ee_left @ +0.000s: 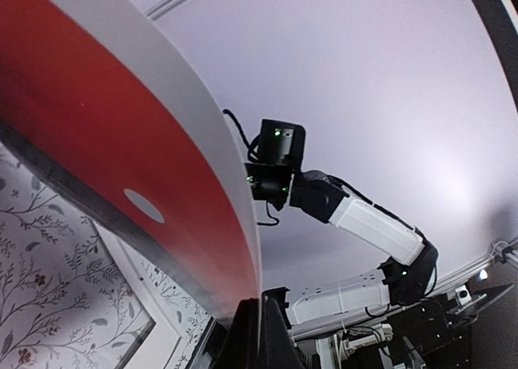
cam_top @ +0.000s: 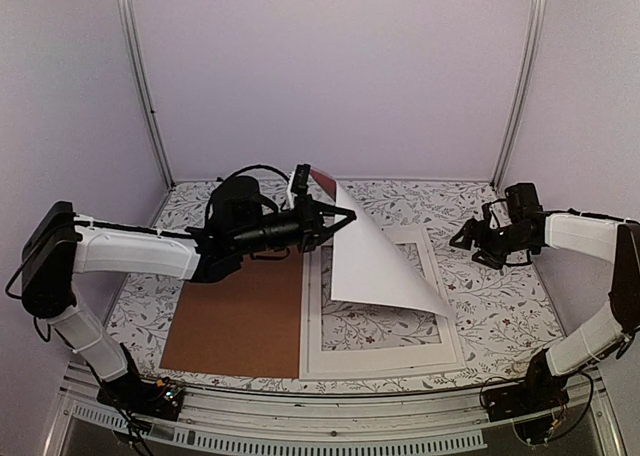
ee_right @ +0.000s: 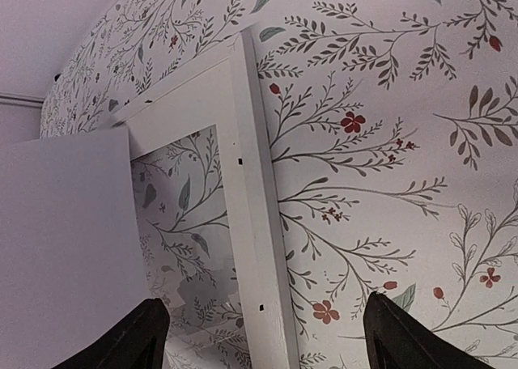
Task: Put the photo into the frame
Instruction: Place the photo on the mat board.
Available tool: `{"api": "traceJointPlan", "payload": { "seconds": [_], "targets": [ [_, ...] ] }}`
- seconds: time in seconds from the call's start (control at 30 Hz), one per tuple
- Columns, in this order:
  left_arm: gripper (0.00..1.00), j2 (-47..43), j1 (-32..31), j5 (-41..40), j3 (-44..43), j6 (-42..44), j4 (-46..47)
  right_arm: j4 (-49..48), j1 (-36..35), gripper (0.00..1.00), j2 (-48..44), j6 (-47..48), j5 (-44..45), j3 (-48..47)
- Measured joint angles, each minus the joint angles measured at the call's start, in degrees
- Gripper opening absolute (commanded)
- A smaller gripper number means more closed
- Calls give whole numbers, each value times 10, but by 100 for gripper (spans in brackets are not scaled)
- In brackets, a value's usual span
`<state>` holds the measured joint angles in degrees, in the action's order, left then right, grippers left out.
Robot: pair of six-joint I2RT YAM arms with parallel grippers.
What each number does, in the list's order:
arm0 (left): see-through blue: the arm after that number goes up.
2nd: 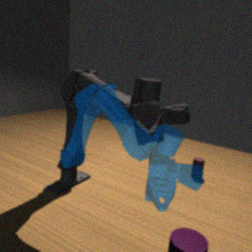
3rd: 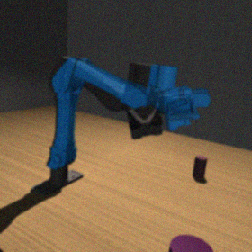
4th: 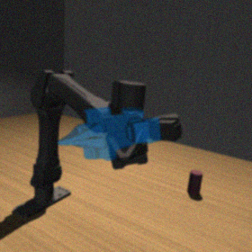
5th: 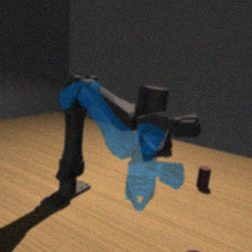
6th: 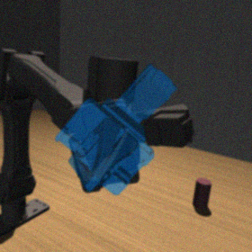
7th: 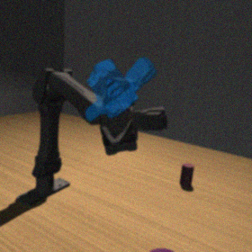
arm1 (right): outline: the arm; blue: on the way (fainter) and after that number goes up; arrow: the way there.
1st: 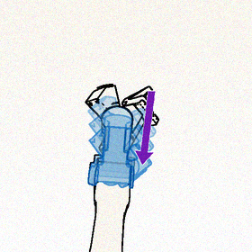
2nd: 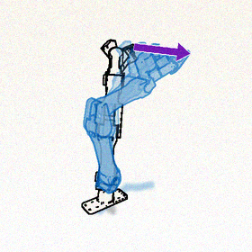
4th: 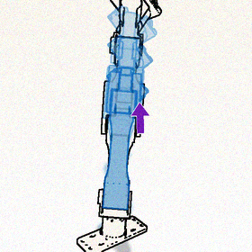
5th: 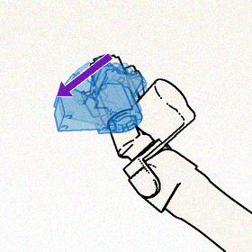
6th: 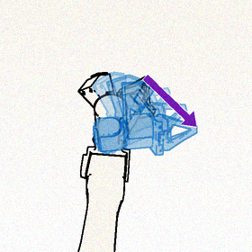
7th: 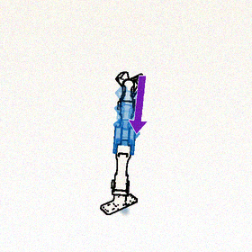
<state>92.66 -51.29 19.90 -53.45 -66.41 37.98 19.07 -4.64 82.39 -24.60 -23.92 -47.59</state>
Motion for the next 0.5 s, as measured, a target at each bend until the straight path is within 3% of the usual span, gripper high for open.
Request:
{"api": "traceJointPlan", "payload": {
  "seconds": [0.5],
  "targets": [
    [0,67,-28,28,-165,80,-79,17,75,87,-25,15,-1,-6]
  ]
}}
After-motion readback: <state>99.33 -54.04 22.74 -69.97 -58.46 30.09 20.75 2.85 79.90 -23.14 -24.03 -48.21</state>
